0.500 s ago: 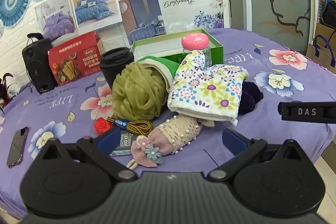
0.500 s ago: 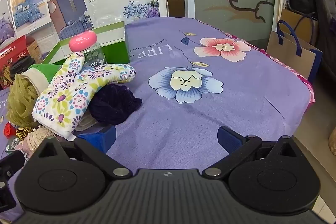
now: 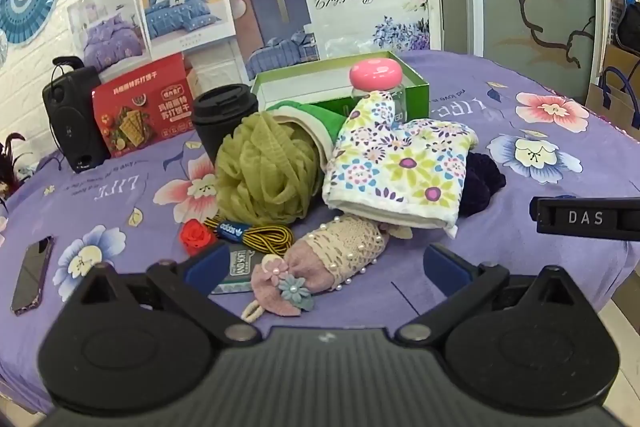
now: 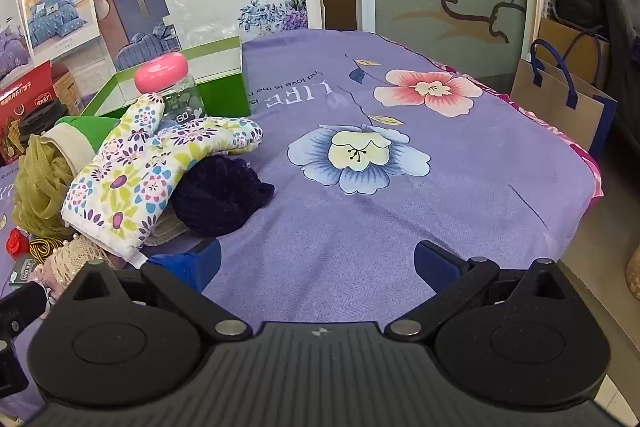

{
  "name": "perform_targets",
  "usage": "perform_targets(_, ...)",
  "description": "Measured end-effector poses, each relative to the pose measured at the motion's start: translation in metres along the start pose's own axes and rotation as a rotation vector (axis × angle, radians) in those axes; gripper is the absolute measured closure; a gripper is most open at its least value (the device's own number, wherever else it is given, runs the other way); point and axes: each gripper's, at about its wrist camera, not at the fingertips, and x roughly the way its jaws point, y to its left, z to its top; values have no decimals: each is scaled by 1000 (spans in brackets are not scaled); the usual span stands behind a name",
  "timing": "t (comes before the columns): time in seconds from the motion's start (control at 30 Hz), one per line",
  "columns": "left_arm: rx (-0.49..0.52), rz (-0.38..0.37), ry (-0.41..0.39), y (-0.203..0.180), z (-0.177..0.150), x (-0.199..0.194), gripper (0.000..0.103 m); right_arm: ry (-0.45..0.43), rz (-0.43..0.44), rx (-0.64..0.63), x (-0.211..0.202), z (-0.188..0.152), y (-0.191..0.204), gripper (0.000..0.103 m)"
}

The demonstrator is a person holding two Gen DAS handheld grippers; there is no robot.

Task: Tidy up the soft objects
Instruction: 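Move the left tool toward the pile while the right tool approaches the floral mitt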

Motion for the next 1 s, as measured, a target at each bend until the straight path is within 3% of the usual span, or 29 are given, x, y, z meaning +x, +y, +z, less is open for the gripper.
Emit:
perform_targets(0.4,-24,6,17,7,2,7,0,-8,1,-4,-1,1,1,12)
perform_targets(0.6,-83,99,-21,27,9,12,0,-32,5,-15,4,9,8,12)
perform_targets(0.77,-148,104,22,52,17,25,0,-18,17,-42,17,18,22,12)
perform_targets(1.0,-184,194,53,86,29,42,0,-65,15,-92,22,38,38,13)
